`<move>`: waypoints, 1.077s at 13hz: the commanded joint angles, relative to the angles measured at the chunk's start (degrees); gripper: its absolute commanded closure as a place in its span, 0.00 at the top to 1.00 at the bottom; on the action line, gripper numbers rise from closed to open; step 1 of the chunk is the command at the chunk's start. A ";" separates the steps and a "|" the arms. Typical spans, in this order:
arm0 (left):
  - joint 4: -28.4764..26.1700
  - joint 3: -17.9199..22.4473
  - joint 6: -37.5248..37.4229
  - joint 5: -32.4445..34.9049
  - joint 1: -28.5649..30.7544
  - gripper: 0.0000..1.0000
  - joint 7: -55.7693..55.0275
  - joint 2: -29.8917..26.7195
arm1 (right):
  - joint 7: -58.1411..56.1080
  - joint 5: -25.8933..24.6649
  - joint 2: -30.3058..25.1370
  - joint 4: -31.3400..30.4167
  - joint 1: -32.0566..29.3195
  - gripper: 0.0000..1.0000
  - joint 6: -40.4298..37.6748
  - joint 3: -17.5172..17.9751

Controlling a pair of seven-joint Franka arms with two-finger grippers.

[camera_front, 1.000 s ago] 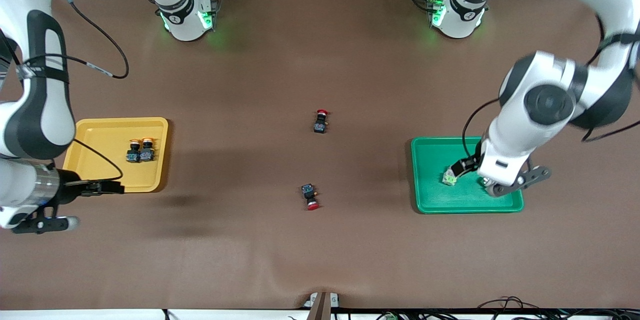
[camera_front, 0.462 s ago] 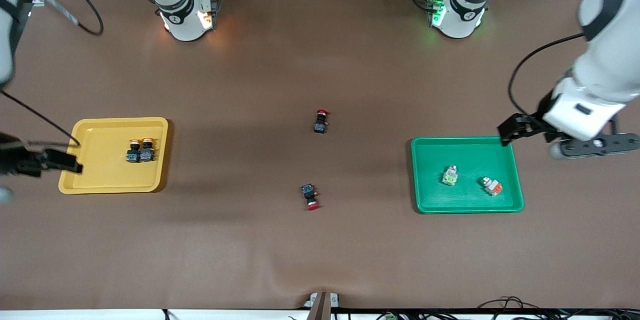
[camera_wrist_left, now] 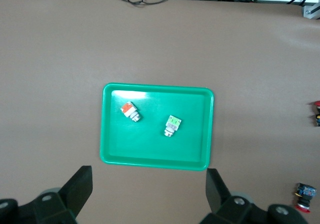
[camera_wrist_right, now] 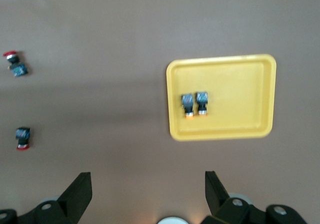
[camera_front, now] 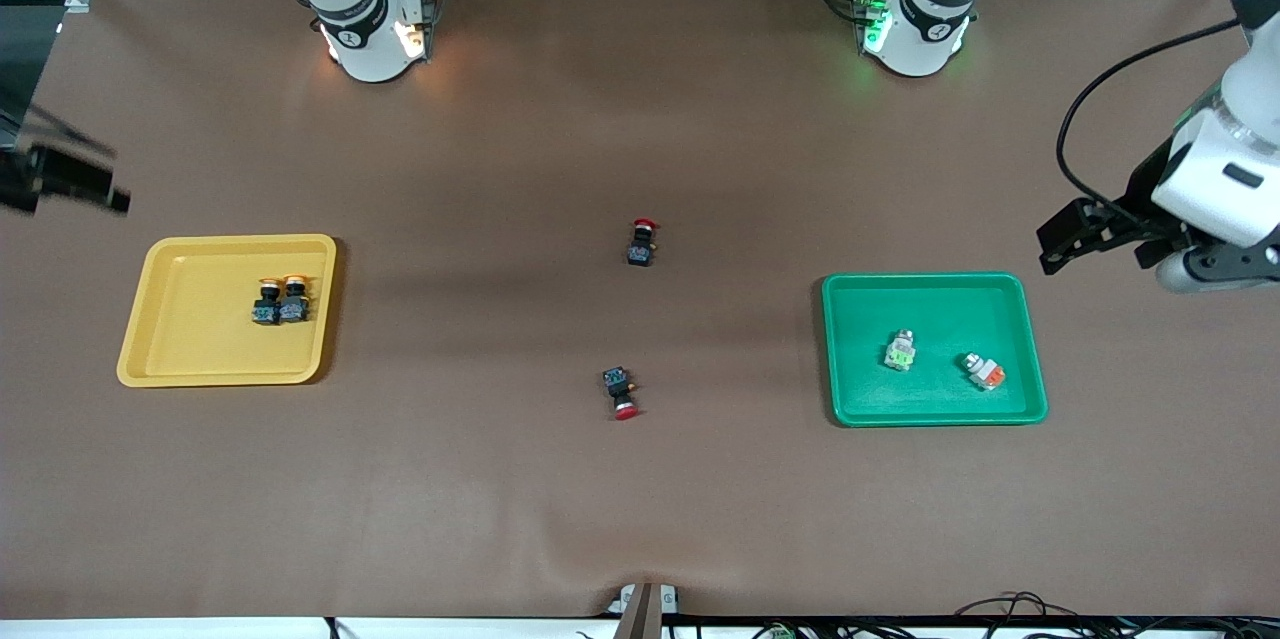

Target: Place green and yellow buttons in trays

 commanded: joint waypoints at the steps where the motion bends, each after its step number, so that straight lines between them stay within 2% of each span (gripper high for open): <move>1: -0.44 12.58 -2.12 -7.58 -7.34 1.00 3.64 -5.38 | 1.91 0.15 -11.40 -15.26 2.01 1.00 5.06 -0.15; 2: -0.79 22.58 -2.90 -10.67 -14.44 1.00 5.04 -6.87 | 1.91 -0.02 -15.96 -22.02 2.10 1.00 8.39 -0.07; 3: -2.36 30.69 -3.87 -12.00 -21.39 1.00 8.27 -8.54 | 1.82 -0.46 -19.92 -27.74 2.10 1.00 11.47 -0.07; 4: -5.25 36.95 -3.88 -12.45 -26.33 1.00 9.87 -10.82 | 1.91 -0.46 -21.62 -30.41 2.10 1.00 11.93 -0.07; 5: -8.76 41.36 -3.79 -13.94 -29.86 1.00 9.97 -13.19 | 1.82 -0.46 -21.72 -30.78 2.10 1.00 11.50 -0.07; 8: -15.97 48.24 -4.49 -14.74 -34.97 1.00 11.64 -18.12 | 1.13 -1.43 -20.67 -29.04 1.75 1.00 11.50 -0.15; 11: -23.36 47.65 -5.02 -14.74 -35.43 1.00 11.39 -23.57 | 0.68 -1.69 -16.46 -22.81 1.22 1.00 11.24 -0.42; 14: -23.12 46.77 -7.91 -14.57 -35.52 1.00 11.81 -24.99 | 1.03 -2.13 -16.53 -23.23 2.10 1.00 10.28 -0.25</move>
